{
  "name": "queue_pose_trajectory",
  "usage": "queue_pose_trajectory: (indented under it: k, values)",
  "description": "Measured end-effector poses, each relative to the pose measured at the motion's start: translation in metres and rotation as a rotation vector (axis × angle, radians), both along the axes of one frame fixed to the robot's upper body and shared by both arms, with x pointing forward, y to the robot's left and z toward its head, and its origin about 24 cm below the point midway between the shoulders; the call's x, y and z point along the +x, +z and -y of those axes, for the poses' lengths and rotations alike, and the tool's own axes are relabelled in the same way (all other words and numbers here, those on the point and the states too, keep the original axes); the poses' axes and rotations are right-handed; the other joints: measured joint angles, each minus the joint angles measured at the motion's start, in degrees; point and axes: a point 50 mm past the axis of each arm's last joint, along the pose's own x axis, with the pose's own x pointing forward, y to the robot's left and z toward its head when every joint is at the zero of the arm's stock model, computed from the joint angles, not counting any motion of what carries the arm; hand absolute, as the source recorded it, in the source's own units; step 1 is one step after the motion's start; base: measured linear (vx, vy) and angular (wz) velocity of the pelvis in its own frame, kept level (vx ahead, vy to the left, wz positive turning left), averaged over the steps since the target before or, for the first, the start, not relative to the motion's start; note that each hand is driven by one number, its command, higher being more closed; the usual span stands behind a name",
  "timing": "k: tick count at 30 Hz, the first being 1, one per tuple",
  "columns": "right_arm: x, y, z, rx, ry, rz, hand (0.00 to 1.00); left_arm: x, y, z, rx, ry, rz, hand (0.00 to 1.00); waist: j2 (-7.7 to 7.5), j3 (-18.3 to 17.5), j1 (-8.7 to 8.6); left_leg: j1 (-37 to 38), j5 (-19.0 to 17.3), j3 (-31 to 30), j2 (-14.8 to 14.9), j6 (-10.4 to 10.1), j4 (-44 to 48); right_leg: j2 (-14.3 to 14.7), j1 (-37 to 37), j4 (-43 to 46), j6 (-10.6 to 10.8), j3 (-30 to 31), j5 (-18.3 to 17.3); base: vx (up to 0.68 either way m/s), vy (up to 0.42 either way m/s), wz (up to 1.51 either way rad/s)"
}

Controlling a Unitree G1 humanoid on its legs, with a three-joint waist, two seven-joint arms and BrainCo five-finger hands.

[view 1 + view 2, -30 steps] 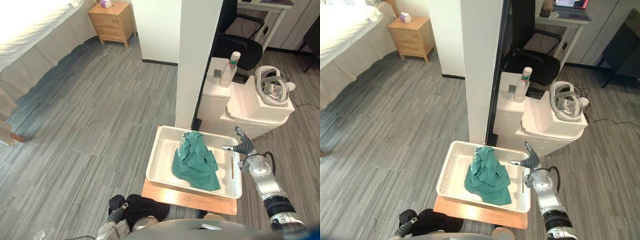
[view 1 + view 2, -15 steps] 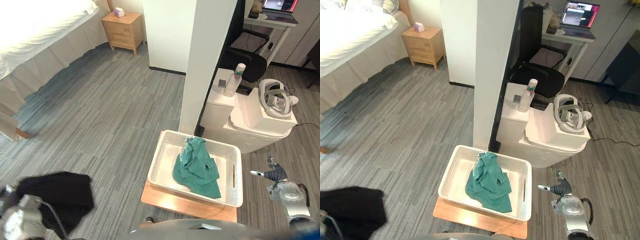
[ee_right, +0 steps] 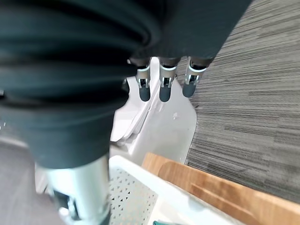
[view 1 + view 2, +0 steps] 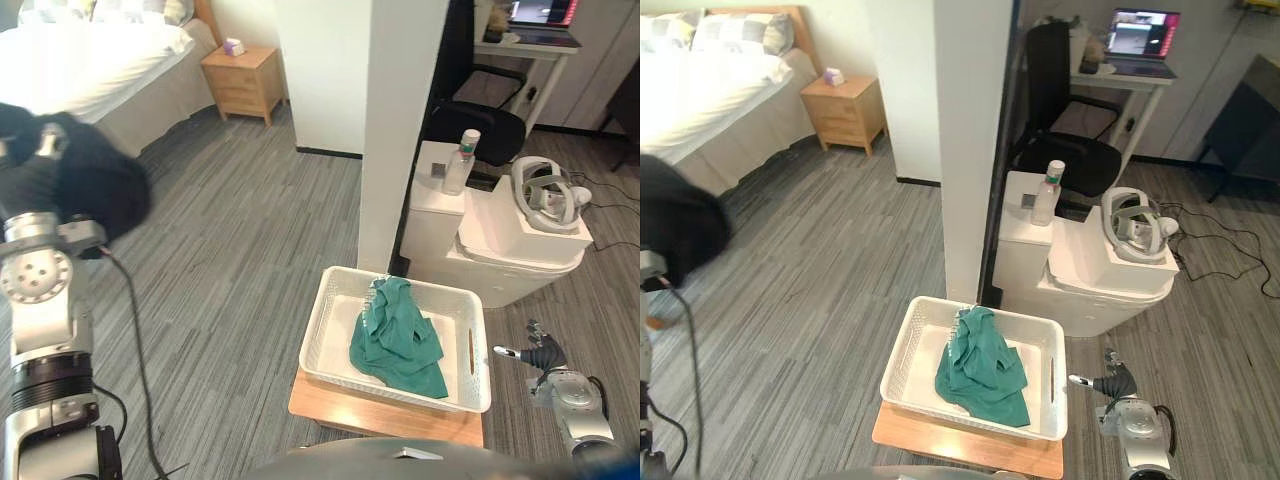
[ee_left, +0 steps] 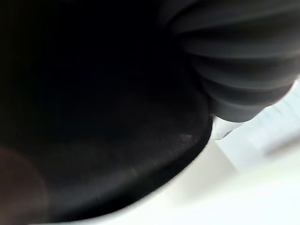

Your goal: Tidy the bed and pick cloth on bed and put in laundry

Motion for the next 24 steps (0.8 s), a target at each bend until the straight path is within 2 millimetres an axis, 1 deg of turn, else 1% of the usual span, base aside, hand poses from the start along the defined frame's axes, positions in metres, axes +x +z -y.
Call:
queue_pose_trajectory:
  k: [2,3,5,8,9,10,12,14,15,16,18,24]
  values:
    - [-0.002,-0.004,-0.007,0.021,-0.001,0.003,0.0,0.005,-0.001,0.015,0.019,-0.053,-0.001,1.0,-0.26,-0.29,-0.27,0.42,-0.03,0.82,-0.1,-0.04,0.02,0.01,-0.01,0.0,0.02,1.25,0.08,0.0,0.008,-0.24]
    - [-0.006,-0.009,-0.016,0.045,-0.007,0.001,0.0,0.012,-0.003,0.035,0.041,-0.132,-0.007,1.0,-0.76,-0.63,-0.58,0.63,-0.04,1.33,-0.13,-0.05,0.21,0.01,-0.01,0.0,0.03,1.55,0.17,0.0,0.005,-0.12]
    - [-0.009,-0.014,-0.024,0.067,-0.01,-0.003,0.0,0.015,-0.008,0.051,0.064,-0.178,-0.016,1.0,-1.0,-0.98,-0.55,1.23,-0.12,2.84,-0.12,-0.18,0.29,0.12,-0.01,0.0,0.02,2.64,0.18,-0.01,-0.002,-0.23]
    - [-0.009,-0.015,-0.034,0.081,0.005,0.005,0.0,0.019,-0.011,0.072,0.059,-0.259,-0.015,1.0,-0.83,-1.28,-1.53,1.55,-0.19,3.81,-0.07,-0.25,0.26,0.2,-0.02,0.0,-0.06,3.12,0.27,-0.04,-0.018,-0.13]
    - [-0.012,-0.017,-0.036,0.085,0.011,-0.005,0.0,0.024,-0.01,0.083,0.044,-0.297,-0.006,1.0,-0.75,-1.37,-1.53,1.81,-0.29,4.28,0.01,-0.33,0.08,0.32,-0.03,0.0,-0.12,3.61,0.37,-0.06,-0.031,-0.16]
    - [-0.013,-0.018,-0.038,0.088,0.014,-0.008,0.0,0.026,-0.009,0.088,0.04,-0.314,-0.001,1.0,-0.69,-1.42,-1.45,1.98,-0.37,4.57,0.05,-0.36,0.02,0.38,-0.03,0.0,-0.14,3.94,0.41,-0.06,-0.027,-0.23]
    - [-0.016,-0.021,-0.043,0.096,0.02,-0.021,0.0,0.032,-0.007,0.105,0.029,-0.376,0.007,1.0,-0.21,-1.83,-1.6,2.33,-0.87,5.41,0.13,-0.43,-0.01,0.48,-0.03,0.0,-0.16,4.64,0.48,-0.05,-0.022,-0.16]
    - [-0.017,-0.022,-0.046,0.094,0.025,-0.024,0.0,0.036,-0.006,0.114,0.032,-0.423,-0.002,1.0,0.14,-2.06,-2.16,2.68,-1.16,6.33,0.16,-0.61,-0.02,0.54,-0.12,0.0,-0.16,5.25,0.61,-0.03,-0.012,-0.15]
    - [-0.017,-0.023,-0.046,0.092,0.026,-0.024,0.0,0.037,-0.006,0.117,0.03,-0.439,-0.007,1.0,0.24,-2.09,-2.18,2.91,-1.26,6.73,0.18,-0.63,-0.02,0.59,-0.12,0.0,-0.15,5.59,0.65,-0.03,-0.008,-0.24]
    - [-0.017,-0.023,-0.047,0.09,0.025,-0.024,0.0,0.038,-0.01,0.124,0.025,-0.475,-0.027,1.0,0.54,-2.3,-2.27,3.13,-1.43,7.08,0.17,-0.67,-0.03,0.62,-0.12,0.0,-0.13,5.98,0.68,-0.02,-0.011,-0.16]
    - [-0.017,-0.023,-0.048,0.089,0.019,-0.023,0.0,0.04,-0.018,0.136,0.013,-0.556,-0.08,1.0,0.52,-2.35,-2.93,3.2,-1.47,7.18,0.16,-0.67,-0.03,0.62,-0.12,0.01,-0.12,6.08,0.69,-0.01,-0.007,-0.05]
    - [-0.017,-0.026,-0.057,0.112,0.01,-0.022,0.0,0.042,-0.042,0.175,0.024,-0.73,-0.237,1.0,0.3,-2.23,-2.88,3.51,-1.32,8.11,0.05,-0.45,-0.02,0.66,-0.33,0.02,-0.09,7.1,0.71,-0.01,-0.008,-0.06]
